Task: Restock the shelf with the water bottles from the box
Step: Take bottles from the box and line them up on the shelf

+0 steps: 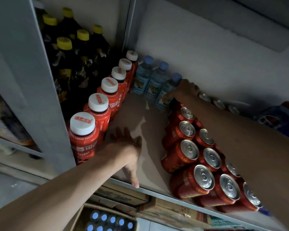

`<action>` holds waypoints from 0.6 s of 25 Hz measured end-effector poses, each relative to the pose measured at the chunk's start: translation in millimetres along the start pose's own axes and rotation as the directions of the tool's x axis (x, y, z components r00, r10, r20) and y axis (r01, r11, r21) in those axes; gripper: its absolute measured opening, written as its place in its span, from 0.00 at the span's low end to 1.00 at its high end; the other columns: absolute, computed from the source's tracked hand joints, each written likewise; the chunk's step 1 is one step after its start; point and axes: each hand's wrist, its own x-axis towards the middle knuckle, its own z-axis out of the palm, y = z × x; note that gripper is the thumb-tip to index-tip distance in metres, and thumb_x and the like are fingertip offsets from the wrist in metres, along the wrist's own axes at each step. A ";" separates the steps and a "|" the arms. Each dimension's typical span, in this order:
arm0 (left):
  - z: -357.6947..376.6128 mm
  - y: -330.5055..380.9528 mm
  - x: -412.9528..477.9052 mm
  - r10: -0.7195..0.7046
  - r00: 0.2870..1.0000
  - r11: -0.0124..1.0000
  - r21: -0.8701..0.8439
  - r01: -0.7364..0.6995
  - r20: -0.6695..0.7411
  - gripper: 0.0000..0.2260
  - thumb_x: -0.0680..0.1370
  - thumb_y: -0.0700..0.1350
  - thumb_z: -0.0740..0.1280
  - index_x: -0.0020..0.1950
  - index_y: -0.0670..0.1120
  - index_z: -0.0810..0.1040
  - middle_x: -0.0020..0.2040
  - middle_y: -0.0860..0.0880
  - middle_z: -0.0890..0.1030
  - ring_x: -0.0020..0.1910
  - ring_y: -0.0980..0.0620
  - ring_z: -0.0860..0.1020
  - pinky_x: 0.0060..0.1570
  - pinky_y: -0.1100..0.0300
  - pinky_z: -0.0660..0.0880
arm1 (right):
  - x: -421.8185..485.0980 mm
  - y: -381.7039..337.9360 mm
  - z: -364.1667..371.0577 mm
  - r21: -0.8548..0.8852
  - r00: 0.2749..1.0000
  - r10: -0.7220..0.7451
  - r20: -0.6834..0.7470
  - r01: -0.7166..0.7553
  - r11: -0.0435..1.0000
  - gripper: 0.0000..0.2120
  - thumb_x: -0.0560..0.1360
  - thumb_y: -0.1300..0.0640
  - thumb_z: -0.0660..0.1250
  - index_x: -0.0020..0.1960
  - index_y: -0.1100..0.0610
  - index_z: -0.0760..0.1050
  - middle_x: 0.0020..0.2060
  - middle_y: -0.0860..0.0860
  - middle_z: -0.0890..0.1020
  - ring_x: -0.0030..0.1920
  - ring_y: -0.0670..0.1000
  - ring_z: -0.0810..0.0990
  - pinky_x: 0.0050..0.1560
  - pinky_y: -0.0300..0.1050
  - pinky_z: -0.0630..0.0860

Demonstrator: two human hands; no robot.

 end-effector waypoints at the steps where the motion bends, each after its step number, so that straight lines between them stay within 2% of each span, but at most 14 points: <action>1: -2.4 -1.8 -0.3 -0.008 0.998 1.000 -0.015 0.008 0.063 0.35 0.80 0.56 0.58 0.79 0.48 0.41 0.78 0.36 0.40 0.76 0.31 0.43 0.72 0.36 0.45 | 2.9 1.6 -0.6 -0.024 1.000 0.012 0.000 -0.012 1.000 0.40 0.63 0.40 0.78 0.66 0.60 0.70 0.63 0.58 0.76 0.65 0.60 0.72 0.66 0.52 0.66; 2: -7.8 -0.1 -5.1 -0.034 0.989 0.999 -0.001 0.035 0.145 0.42 0.77 0.57 0.64 0.79 0.49 0.38 0.76 0.33 0.36 0.74 0.27 0.41 0.70 0.32 0.44 | 4.4 2.6 0.0 -0.033 1.000 0.021 -0.005 -0.021 0.999 0.40 0.63 0.40 0.78 0.66 0.61 0.70 0.63 0.58 0.77 0.65 0.60 0.72 0.67 0.52 0.66; 3: -7.7 -5.5 -3.5 0.012 0.980 0.995 0.093 -0.031 0.201 0.49 0.73 0.58 0.70 0.78 0.50 0.36 0.75 0.31 0.34 0.73 0.25 0.40 0.68 0.29 0.43 | 6.2 2.9 0.9 -0.030 1.000 0.023 -0.014 -0.023 0.999 0.39 0.63 0.41 0.78 0.65 0.61 0.70 0.63 0.58 0.77 0.64 0.60 0.73 0.67 0.52 0.67; 5: -7.3 -5.8 -7.4 0.051 0.977 0.985 0.151 -0.083 0.206 0.54 0.69 0.60 0.74 0.78 0.50 0.36 0.74 0.30 0.34 0.73 0.24 0.40 0.68 0.28 0.43 | 9.0 6.2 0.9 -0.018 0.999 0.018 -0.033 -0.018 1.000 0.38 0.63 0.43 0.78 0.65 0.61 0.70 0.62 0.59 0.77 0.65 0.61 0.73 0.68 0.53 0.66; 6: 0.0 -4.3 -4.0 0.041 0.984 0.996 0.066 -0.053 0.174 0.52 0.70 0.60 0.72 0.78 0.49 0.37 0.75 0.31 0.35 0.74 0.26 0.41 0.69 0.30 0.44 | 10.1 7.2 0.1 -0.012 0.999 0.011 -0.039 -0.011 1.000 0.38 0.64 0.44 0.79 0.66 0.62 0.70 0.63 0.59 0.77 0.65 0.61 0.72 0.68 0.54 0.65; 8: 9.9 -1.3 -2.3 -0.093 0.996 0.981 -0.169 0.092 0.003 0.41 0.77 0.61 0.62 0.79 0.46 0.44 0.78 0.34 0.43 0.76 0.32 0.47 0.73 0.35 0.48 | 13.9 7.0 0.8 0.000 0.999 0.005 -0.051 -0.005 1.000 0.37 0.65 0.45 0.78 0.67 0.62 0.69 0.64 0.59 0.76 0.66 0.61 0.72 0.68 0.53 0.65; 9: 10.2 -0.2 -0.6 -0.122 0.991 0.969 -0.223 0.107 -0.055 0.36 0.79 0.60 0.58 0.79 0.46 0.45 0.79 0.37 0.46 0.77 0.34 0.48 0.74 0.37 0.49 | 16.0 7.4 2.1 0.003 0.998 0.003 -0.063 -0.003 1.000 0.36 0.67 0.46 0.77 0.67 0.62 0.69 0.64 0.59 0.76 0.65 0.61 0.72 0.68 0.53 0.65; 10: 4.7 -0.2 -0.8 -0.090 0.995 0.975 -0.205 0.079 -0.040 0.36 0.79 0.59 0.59 0.79 0.47 0.44 0.78 0.36 0.44 0.76 0.33 0.46 0.73 0.37 0.48 | 18.4 7.2 3.2 0.007 0.997 0.003 -0.077 -0.002 1.000 0.34 0.68 0.46 0.76 0.66 0.62 0.70 0.63 0.59 0.76 0.65 0.61 0.73 0.68 0.53 0.65; 12: -1.7 -1.8 0.0 0.041 0.990 0.999 -0.019 -0.039 0.134 0.52 0.71 0.60 0.72 0.78 0.48 0.37 0.75 0.31 0.36 0.74 0.26 0.41 0.70 0.31 0.45 | 23.1 6.4 5.7 0.019 0.995 0.005 -0.095 -0.003 1.000 0.33 0.68 0.46 0.76 0.66 0.61 0.70 0.63 0.59 0.77 0.65 0.61 0.73 0.67 0.53 0.65; 13: -5.6 -2.4 -2.7 0.062 0.977 0.994 0.071 -0.078 0.202 0.59 0.65 0.61 0.76 0.77 0.49 0.34 0.74 0.30 0.34 0.73 0.24 0.40 0.68 0.29 0.45 | 25.5 6.3 6.6 0.014 0.995 0.004 -0.095 -0.003 1.000 0.35 0.67 0.45 0.76 0.66 0.61 0.70 0.63 0.58 0.77 0.65 0.60 0.73 0.67 0.52 0.65; 15: -10.0 -2.7 -2.4 0.037 0.976 0.993 0.101 -0.060 0.213 0.63 0.61 0.62 0.78 0.77 0.48 0.33 0.73 0.29 0.34 0.72 0.23 0.40 0.68 0.28 0.45 | 30.5 7.0 9.3 -0.004 0.995 -0.009 -0.104 0.009 1.000 0.37 0.66 0.44 0.77 0.67 0.60 0.69 0.64 0.58 0.77 0.65 0.60 0.73 0.67 0.52 0.65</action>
